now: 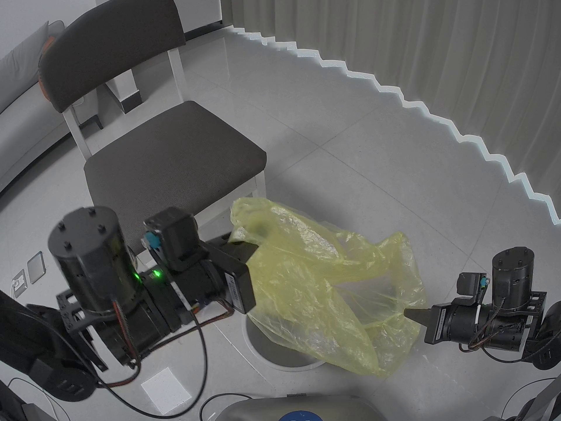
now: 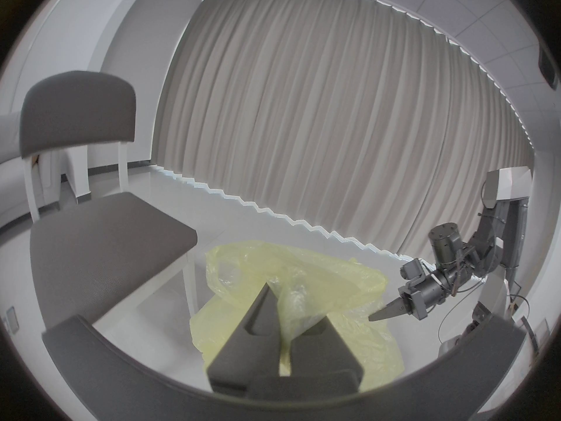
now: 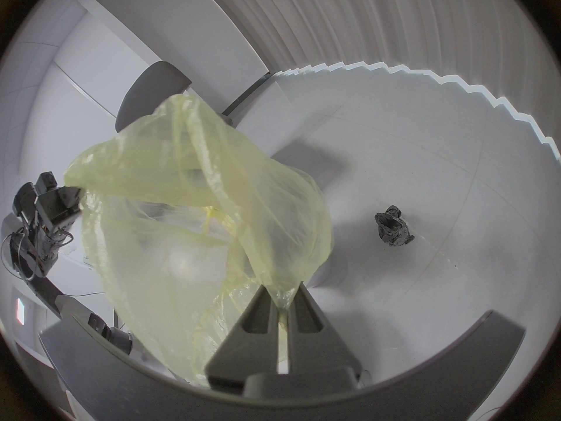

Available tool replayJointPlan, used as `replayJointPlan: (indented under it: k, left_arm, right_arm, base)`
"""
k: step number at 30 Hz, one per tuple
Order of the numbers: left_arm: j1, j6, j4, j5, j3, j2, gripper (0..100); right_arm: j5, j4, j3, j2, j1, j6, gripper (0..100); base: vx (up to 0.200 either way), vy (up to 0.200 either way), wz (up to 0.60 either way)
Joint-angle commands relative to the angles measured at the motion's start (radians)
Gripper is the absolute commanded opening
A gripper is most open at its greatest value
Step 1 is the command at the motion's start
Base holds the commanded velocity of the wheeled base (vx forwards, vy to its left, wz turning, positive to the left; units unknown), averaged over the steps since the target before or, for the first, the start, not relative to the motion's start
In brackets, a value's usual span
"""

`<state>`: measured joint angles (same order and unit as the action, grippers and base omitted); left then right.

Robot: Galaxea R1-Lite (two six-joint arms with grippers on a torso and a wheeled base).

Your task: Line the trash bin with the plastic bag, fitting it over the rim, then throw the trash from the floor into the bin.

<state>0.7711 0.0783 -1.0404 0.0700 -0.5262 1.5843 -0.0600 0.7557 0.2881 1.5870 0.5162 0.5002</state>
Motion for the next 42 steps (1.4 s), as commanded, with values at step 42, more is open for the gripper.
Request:
replayJointPlan:
  k: [42]
  left_arm:
    - [-0.078, 0.101, -0.527, 0.031, 0.281, 0.436, 0]
  right_arm:
    - [0.066, 0.134, 0.079, 0.229, 0.076, -0.106, 0]
  base:
    - [-0.005, 0.000, 0.00]
